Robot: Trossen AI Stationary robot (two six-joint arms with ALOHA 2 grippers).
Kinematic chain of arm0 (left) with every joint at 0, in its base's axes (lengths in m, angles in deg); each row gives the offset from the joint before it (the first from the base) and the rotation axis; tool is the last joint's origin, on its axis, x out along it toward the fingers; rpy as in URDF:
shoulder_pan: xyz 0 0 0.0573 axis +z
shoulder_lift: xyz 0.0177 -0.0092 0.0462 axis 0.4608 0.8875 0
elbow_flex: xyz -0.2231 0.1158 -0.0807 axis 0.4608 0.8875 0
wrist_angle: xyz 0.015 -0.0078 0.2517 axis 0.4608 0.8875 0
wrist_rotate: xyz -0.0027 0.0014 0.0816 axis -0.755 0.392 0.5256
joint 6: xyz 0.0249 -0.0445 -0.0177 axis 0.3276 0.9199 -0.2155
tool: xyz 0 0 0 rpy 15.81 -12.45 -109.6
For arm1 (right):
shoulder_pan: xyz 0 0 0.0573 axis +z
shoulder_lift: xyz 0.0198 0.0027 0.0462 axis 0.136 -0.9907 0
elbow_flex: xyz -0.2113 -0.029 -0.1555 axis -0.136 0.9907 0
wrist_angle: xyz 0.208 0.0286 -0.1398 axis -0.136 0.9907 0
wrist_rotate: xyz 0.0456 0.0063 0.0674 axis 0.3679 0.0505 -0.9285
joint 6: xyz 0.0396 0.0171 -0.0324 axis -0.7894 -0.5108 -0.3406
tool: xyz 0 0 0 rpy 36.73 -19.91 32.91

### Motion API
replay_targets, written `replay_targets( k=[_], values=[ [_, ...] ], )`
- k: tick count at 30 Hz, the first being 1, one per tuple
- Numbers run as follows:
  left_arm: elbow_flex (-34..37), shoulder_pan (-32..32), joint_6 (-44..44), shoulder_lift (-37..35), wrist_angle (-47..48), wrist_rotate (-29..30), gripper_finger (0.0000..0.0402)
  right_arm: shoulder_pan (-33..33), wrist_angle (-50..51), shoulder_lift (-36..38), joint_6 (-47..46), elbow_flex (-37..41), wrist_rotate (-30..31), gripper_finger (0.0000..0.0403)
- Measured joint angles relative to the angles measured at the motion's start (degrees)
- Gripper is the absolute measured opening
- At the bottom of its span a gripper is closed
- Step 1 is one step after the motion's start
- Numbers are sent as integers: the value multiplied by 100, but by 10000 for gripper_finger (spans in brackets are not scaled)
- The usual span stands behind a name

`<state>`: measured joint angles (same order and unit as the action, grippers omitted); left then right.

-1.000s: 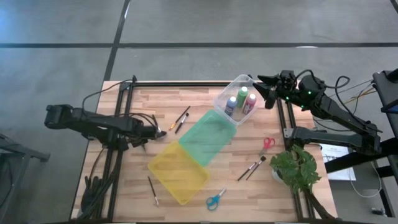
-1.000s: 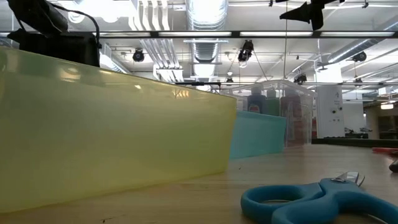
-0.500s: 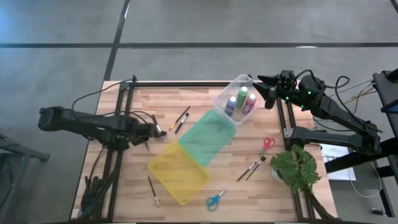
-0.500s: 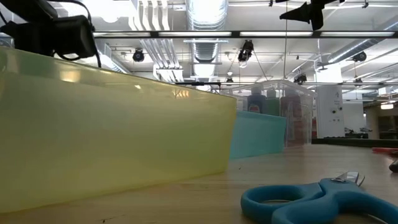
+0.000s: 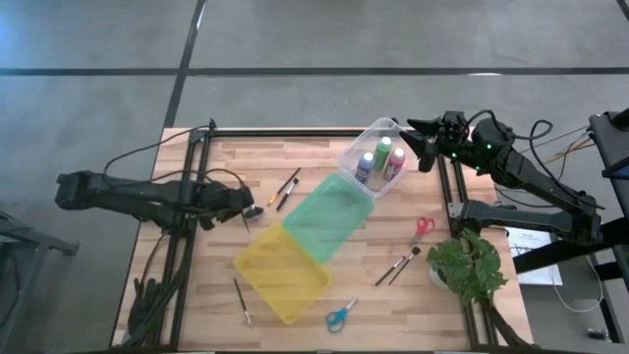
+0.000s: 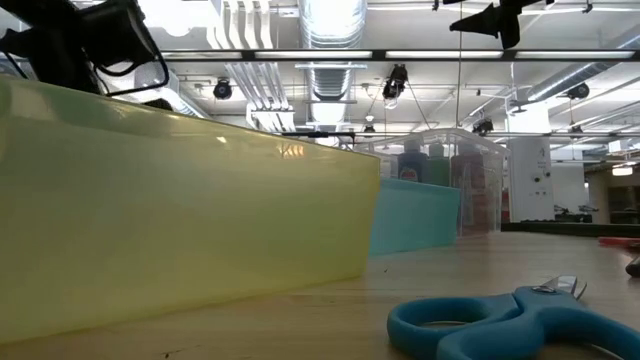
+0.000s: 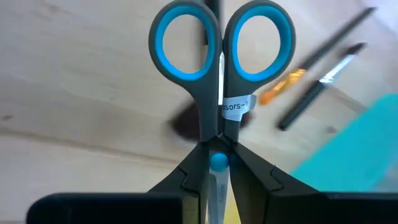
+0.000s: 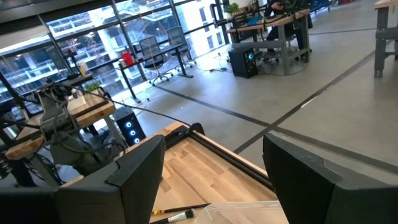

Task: Pick & Place Paint Supplies
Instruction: Put the black and blue scissors into the yellow bin

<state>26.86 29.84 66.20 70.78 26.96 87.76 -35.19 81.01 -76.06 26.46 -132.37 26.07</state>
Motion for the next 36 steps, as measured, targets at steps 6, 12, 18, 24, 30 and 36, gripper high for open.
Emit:
replay_targets(
  k=[6, 12, 18, 24, 30, 36],
  values=[
    [-4, 20, -346, -2, -692, 170, 62, 0, 0, 0, 0, 0, 2, 263],
    [-4, 101, -712, 2, -1391, 308, 62, 0, 0, 0, 0, 0, 0, 263],
    [-4, 131, -1607, 2, -2342, 273, 62, 0, 0, 0, 0, 0, -2, 263],
    [-9, 106, -2622, 2, -3240, -396, 59, 0, 0, 0, 0, 0, -7, 263],
    [-9, -182, -3594, 3, -3732, -1127, 47, 0, 0, 0, 0, 0, -9, 263],
    [-9, -598, -4183, 60, -3859, -2029, 45, 0, 23, 0, -20, 0, -13, 263]
  ],
)
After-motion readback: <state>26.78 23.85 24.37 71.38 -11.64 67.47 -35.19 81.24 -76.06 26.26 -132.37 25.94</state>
